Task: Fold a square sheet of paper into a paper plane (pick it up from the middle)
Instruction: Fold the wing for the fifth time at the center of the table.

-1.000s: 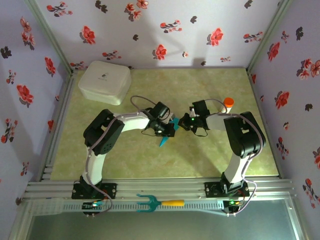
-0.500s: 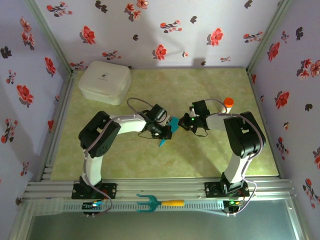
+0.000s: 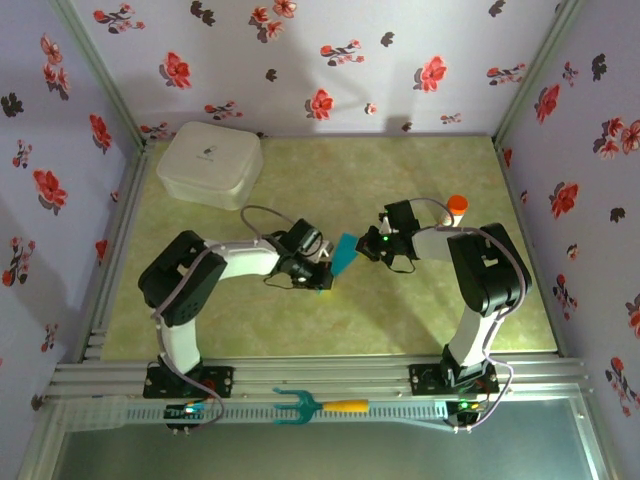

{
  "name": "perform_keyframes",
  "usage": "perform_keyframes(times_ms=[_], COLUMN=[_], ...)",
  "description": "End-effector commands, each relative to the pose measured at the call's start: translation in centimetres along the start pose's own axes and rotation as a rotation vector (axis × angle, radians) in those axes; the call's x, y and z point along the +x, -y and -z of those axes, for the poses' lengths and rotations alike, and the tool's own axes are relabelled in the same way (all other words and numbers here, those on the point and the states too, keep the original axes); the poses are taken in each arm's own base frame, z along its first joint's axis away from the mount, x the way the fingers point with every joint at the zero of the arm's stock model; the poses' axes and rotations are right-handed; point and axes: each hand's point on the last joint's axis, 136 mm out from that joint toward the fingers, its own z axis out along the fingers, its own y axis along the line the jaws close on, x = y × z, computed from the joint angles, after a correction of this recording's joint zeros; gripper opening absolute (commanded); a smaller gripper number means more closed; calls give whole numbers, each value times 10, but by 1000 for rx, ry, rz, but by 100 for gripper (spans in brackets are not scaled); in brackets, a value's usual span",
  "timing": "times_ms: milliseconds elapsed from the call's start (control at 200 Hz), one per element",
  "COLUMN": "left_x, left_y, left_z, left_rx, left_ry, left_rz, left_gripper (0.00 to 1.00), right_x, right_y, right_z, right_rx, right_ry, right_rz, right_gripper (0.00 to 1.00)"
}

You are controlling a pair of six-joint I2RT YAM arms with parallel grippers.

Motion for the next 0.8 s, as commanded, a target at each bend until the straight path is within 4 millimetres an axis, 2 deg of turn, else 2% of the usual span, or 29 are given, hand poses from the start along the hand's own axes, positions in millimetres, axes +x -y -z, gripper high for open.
perform_keyframes(times_ms=[0, 100, 295, 415, 595, 740, 795], left_x=[38, 30, -4, -16, -47, -68, -72], left_y=[-26, -15, 17, 12, 1, 2, 3], left_z=[2, 15, 43, 49, 56, 50, 45], left_rx=[-93, -60, 13, 24, 35, 59, 72], left_ry=[-80, -13, 132, 160, 218, 235, 234], left_rz=[74, 40, -47, -37, 21, 39, 39], left_gripper=[0, 0, 0, 0, 3, 15, 16], right_x=[14, 13, 11, 12, 11, 11, 11], right_y=[40, 38, 24, 17, 7, -4, -5], right_z=[-9, -9, -9, -8, -6, -6, -7], right_rx=[130, 122, 69, 54, 24, -5, -7], right_ry=[-41, -43, -56, -83, -99, -136, -149], right_rz=[-50, -42, -4, 36, 77, 133, 148], right_gripper=[0, 0, 0, 1, 1, 1, 2])
